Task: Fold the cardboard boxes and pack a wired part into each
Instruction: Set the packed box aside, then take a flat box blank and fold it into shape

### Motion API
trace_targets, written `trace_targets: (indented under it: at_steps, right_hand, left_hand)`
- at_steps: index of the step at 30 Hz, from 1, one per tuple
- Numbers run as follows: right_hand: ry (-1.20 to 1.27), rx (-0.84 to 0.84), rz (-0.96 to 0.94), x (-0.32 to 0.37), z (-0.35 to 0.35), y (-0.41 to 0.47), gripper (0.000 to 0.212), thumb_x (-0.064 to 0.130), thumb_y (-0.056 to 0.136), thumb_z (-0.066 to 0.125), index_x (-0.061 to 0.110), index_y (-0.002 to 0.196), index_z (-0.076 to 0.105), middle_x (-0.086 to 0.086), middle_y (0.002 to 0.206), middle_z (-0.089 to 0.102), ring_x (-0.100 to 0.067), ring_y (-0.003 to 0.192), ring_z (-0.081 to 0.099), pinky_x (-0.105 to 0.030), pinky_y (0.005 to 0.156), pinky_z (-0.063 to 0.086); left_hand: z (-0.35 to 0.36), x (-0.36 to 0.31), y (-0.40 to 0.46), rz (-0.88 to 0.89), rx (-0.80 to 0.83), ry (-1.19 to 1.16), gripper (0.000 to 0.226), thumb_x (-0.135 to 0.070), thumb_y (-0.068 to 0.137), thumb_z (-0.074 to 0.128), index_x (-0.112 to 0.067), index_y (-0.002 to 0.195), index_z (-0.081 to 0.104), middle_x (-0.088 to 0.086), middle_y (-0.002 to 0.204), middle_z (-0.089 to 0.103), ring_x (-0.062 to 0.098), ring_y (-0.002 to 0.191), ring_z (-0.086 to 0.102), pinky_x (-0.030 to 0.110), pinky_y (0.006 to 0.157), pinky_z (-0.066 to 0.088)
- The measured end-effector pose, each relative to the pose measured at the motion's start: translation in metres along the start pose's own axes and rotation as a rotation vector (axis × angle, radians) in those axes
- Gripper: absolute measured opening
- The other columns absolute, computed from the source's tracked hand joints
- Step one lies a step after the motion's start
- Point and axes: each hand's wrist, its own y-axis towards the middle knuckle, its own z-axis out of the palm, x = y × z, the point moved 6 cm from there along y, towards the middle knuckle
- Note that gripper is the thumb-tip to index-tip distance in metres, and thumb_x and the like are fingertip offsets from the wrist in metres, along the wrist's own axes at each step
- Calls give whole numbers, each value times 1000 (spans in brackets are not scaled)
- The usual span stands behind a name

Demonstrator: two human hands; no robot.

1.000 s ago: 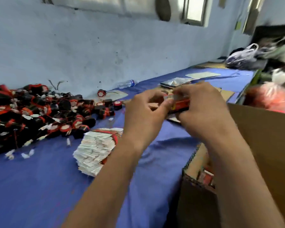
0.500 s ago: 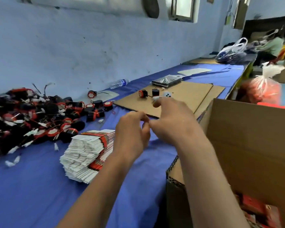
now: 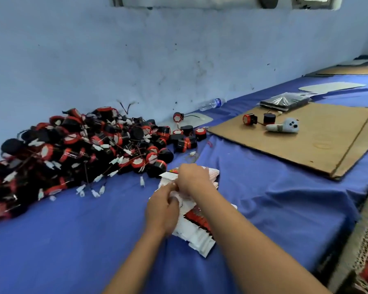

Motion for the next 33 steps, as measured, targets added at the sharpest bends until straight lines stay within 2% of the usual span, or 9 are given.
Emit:
trace_targets:
  at_steps: [3,7,10,14,16,20,25,28,33]
  right_hand:
    - [-131,-87,-112,10,-6,-5,18,7,96,53,9,111,63,-13,114,67,-34,109,63,-40,79,47]
    - [-180,-85,-142,10,-22,-14,20,6,97,53,8,78,50,-6,78,48,-24,68,50,-36,58,38]
    - [-143,-157,-117,16,-37,-27,29,5,96,54,10,70,43,-5,72,46,-22,63,44,-35,54,35]
    - [16,-693,-182,51,-70,-66,24,10,99,53,13,76,49,-7,73,54,-35,68,50,-38,56,33]
    - [209,-810,-391,89,-64,-88,25,21,106,48,11,85,57,-9,73,61,-38,67,53,-42,55,37]
    - [547,-507,-738,167,10,-119,27,16,107,49,4,93,68,-10,78,69,-33,71,61,-50,67,47]
    - [838,-202,-899,214,85,-134,20,8,102,60,7,113,76,1,103,78,-12,93,73,-36,86,57]
    - [914,-256,-985,218,102,-138,23,5,100,61,11,118,74,11,109,76,-1,98,70,-24,85,57]
    - [774,-313,-1061,222,117,-138,23,16,99,63,15,121,69,8,121,69,-6,112,64,-28,93,54]
  left_hand:
    - [-8,17,0,-167,-113,-312,29,-2,91,57,-24,101,74,-11,99,75,9,96,68,12,71,46]
    - [-20,18,0,-172,-143,-506,16,-12,97,63,-22,95,74,-8,94,76,9,89,67,24,76,50]
    - [-37,23,-2,-198,-204,-643,13,-16,100,62,-21,94,73,-8,91,73,9,87,64,21,74,48]
    - [-61,43,-10,-339,-249,-1050,12,-28,101,63,-17,104,67,2,110,68,18,106,64,30,88,54]
    - [-74,56,-18,-414,-205,-1306,43,-44,89,70,-19,123,64,7,131,64,25,120,64,38,89,59]
    - [-125,114,-48,-385,-338,-1332,74,-45,89,76,-16,149,44,3,129,68,24,101,69,34,67,59]
    - [-170,182,-95,-348,-403,-1321,77,-17,89,71,-30,155,34,19,119,65,33,109,62,43,85,59]
    - [-181,183,-105,-227,-267,-1286,82,-18,78,76,-29,151,42,20,122,59,39,109,59,56,95,54]
    - [-182,174,-111,-208,-168,-1325,63,-20,67,78,-4,125,60,15,103,69,27,90,70,37,82,62]
